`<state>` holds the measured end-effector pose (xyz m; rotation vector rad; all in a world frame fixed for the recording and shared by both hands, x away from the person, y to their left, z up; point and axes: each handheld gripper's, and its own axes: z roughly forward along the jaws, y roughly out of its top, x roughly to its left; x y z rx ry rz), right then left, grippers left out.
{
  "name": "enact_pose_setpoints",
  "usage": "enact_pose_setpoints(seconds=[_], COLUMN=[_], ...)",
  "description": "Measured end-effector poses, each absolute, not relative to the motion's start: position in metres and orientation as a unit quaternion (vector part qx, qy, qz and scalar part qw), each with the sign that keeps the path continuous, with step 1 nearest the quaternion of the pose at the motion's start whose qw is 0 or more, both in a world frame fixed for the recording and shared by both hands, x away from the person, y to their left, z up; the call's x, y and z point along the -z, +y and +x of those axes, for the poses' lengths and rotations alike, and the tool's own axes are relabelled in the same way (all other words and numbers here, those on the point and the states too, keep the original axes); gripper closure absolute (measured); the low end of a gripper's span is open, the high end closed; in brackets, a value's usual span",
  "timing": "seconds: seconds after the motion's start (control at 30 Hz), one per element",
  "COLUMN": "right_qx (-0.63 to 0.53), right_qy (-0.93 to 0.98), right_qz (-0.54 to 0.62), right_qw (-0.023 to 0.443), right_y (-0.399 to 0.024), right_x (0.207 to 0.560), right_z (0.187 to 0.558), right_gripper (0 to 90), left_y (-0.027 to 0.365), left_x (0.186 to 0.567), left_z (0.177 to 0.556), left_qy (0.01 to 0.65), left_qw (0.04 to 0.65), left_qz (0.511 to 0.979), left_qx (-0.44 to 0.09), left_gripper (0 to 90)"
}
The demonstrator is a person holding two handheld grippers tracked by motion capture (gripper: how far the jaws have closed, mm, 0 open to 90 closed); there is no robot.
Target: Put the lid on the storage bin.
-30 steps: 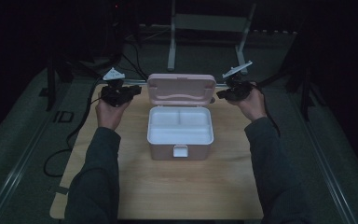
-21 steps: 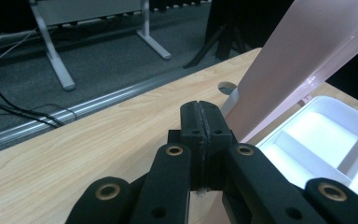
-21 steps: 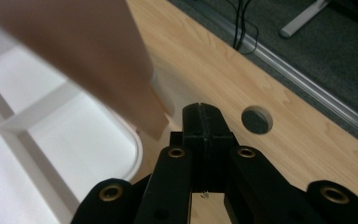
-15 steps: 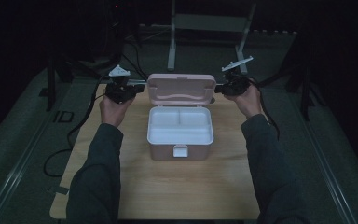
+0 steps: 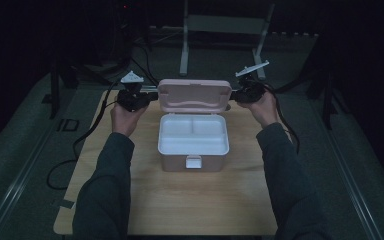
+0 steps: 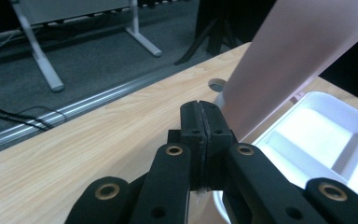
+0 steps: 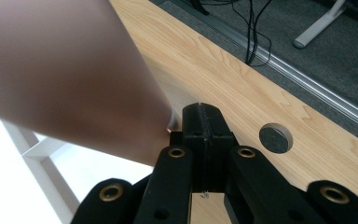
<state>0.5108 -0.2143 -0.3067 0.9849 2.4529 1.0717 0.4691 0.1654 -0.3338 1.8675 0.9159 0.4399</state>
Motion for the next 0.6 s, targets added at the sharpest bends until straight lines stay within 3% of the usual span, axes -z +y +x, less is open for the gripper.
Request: enact_pose_setpoints(seconds=[0.6], right_qx=[-0.376], right_qy=[0.857], right_qz=[0.325], right_qw=[0.137], right_y=[-0.219], right_x=[0.316], right_z=[0.493], right_gripper=[90.0], left_y=[0.163], left_x=[0.342], left_z=[0.445], left_qy=[0.355], left_qw=[0.492], left_qz=[0.772], left_qx=[-0.191], left_gripper=[89.2])
